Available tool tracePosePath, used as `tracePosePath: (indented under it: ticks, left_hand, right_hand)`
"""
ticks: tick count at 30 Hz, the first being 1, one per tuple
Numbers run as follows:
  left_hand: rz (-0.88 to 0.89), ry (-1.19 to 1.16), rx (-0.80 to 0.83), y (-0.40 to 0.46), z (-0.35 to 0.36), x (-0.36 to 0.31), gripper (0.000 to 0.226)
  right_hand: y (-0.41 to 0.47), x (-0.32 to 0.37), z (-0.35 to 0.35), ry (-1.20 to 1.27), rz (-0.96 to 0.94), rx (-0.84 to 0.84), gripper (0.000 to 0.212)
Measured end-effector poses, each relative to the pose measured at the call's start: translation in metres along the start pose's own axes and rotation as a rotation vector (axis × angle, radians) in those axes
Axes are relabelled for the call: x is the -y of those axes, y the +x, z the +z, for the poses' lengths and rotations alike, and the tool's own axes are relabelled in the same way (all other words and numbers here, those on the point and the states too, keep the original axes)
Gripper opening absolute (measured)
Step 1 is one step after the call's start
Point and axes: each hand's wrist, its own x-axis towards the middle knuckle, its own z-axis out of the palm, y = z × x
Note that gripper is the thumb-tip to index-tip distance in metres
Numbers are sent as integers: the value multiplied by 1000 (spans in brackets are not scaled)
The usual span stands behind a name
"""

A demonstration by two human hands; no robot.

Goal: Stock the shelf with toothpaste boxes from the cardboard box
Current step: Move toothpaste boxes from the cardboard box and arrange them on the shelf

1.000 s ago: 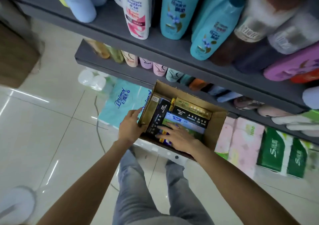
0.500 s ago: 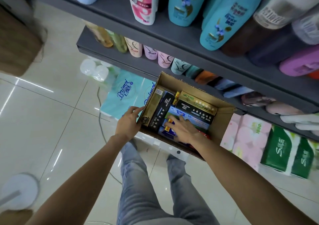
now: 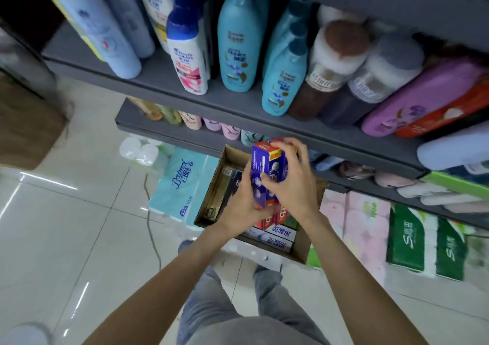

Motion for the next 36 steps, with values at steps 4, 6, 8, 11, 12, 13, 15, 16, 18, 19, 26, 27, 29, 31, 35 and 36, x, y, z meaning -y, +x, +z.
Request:
tracePosePath:
  ticks: [4,6,8,11,12,13,15,16,18,19,26,27,29,31,35,36]
  left_hand:
    - [57,56,-198,8,6,-38,91]
    - [32,-12,-167,11,-2,-42,85]
    - [-17,-125,-118,12,-10,-47,78]
    - [-73,-277,-103,12,-16,-59,69]
    - [-75,-292,-94,11,-19,-65,63]
    - [-77,-285,-84,12,-21,-69,59]
    - [-70,-263,-46,12,-26,-80,57]
    - [-61,-254,-11,11,-28,-86,58]
    - [-64,-223,72,11,-33,-96,58]
    - [-74,-201,115,11,-35,-100,55]
    - [-92,-139,227,7,-42,-119,57]
    - [-85,-124,232,7,-42,-119,60]
    - [-70,-63,239,5,-41,-124,61]
    - [-25,23,215,6,-40,-130,56]
    - [134,314,110,5,-51,-145,77]
    - [162,325,77,4,-56,-149,82]
  right_hand:
    - [2,21,-24,171,-17,-24,62]
    - [1,21,-37,350,-18,10,60]
    - [-2,21,-47,558,49,43,54]
    - [-12,15,-57,509,45,69,49]
    - [-17,11,-61,400,-3,66,52]
    - [-20,7,-63,267,-72,67,58]
    - [-22,0,-67,-11,-223,69,71]
    - [-20,-3,-68,-152,-294,61,77]
    - [-11,-3,-71,-385,-448,32,82]
    - [-5,-1,-73,-452,-523,23,79]
    - [27,7,-97,-616,-845,-131,42]
    - [28,8,-100,-627,-882,-125,42]
    - [28,10,-107,-618,-930,-99,41]
    - [25,10,-115,-623,-927,-57,37]
    - [10,-2,-142,-699,-766,13,44]
    - [5,-6,-152,-697,-697,0,47]
